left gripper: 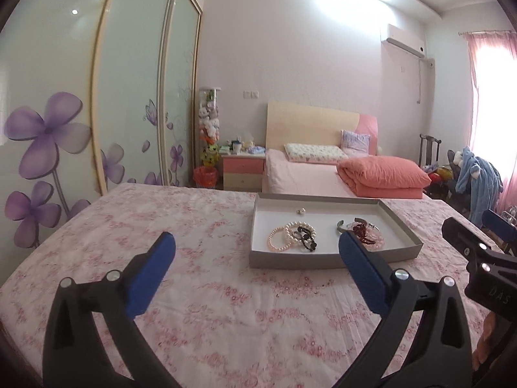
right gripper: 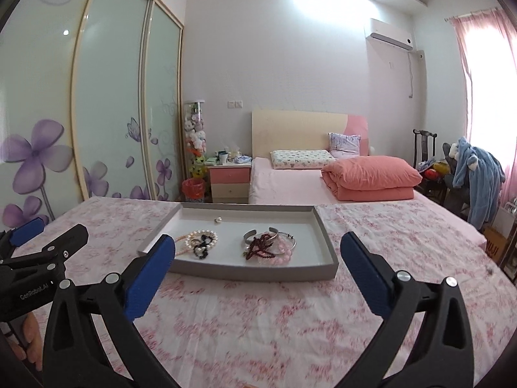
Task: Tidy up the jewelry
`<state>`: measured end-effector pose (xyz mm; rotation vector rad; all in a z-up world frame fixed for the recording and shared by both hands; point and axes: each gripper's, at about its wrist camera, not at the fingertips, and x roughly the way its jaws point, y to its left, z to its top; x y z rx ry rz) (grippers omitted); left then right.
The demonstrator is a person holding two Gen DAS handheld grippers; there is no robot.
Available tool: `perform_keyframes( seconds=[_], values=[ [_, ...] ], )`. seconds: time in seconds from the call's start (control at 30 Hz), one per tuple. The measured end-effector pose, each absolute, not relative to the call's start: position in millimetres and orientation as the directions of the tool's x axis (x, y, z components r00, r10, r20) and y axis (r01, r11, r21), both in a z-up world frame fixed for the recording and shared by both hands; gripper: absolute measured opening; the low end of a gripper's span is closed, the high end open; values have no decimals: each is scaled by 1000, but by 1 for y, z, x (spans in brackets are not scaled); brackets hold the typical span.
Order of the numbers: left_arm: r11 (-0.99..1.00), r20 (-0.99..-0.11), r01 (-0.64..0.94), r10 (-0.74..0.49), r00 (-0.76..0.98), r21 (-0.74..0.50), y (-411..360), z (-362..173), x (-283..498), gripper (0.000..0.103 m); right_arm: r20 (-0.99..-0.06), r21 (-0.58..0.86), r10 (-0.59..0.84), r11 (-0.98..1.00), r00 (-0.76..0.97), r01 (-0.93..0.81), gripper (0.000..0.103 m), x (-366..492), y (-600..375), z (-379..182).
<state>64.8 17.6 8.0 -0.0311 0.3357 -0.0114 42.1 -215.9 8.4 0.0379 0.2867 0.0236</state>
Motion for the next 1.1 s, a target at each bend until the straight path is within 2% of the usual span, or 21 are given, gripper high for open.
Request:
perform_keyframes(
  seconds=[0.33,1.1],
  values=[
    [1000,-303,-14,12,953,-5,17,3,31,99,-280,87,30,996,959,-6,101,14,-232,-7],
    [1000,-356,21,-15,934,14,7,-12,34,99,-304,85,43,996,952,-18,101,5,-233,-22]
  ],
)
